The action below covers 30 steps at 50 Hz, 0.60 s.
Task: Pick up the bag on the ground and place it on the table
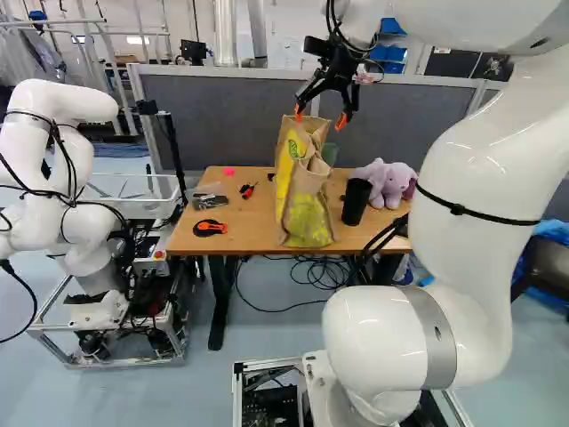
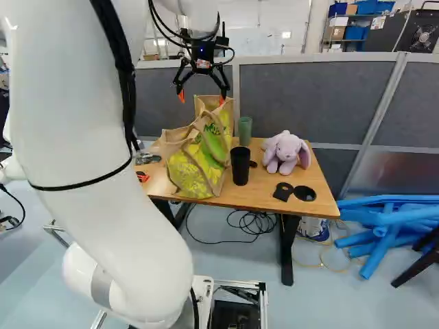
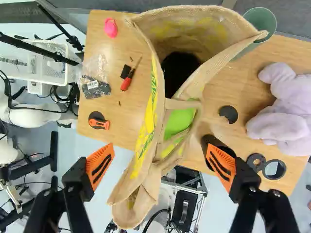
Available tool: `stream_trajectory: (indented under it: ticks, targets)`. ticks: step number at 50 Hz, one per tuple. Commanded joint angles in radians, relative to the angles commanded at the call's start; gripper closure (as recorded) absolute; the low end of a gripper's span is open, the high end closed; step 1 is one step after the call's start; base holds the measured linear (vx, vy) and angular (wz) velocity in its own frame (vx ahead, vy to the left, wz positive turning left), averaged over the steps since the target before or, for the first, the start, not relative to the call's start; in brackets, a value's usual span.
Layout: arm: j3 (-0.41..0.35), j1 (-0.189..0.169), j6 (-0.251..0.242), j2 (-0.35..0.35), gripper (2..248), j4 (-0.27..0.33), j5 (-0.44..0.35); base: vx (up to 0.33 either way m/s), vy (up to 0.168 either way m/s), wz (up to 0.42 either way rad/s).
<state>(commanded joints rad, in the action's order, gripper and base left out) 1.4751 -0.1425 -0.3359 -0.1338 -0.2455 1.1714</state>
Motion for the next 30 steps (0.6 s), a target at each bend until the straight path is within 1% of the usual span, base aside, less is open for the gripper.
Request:
stream_trajectory:
  ticks: [18,30]
  targets:
    - [0.000,0.000,0.000,0.000,3,0.000,0.000,0.000,0.000,0.000]
    - [0.000,0.000,0.000,0.000,3,0.000,0.000,-0.051,-0.001,0.004]
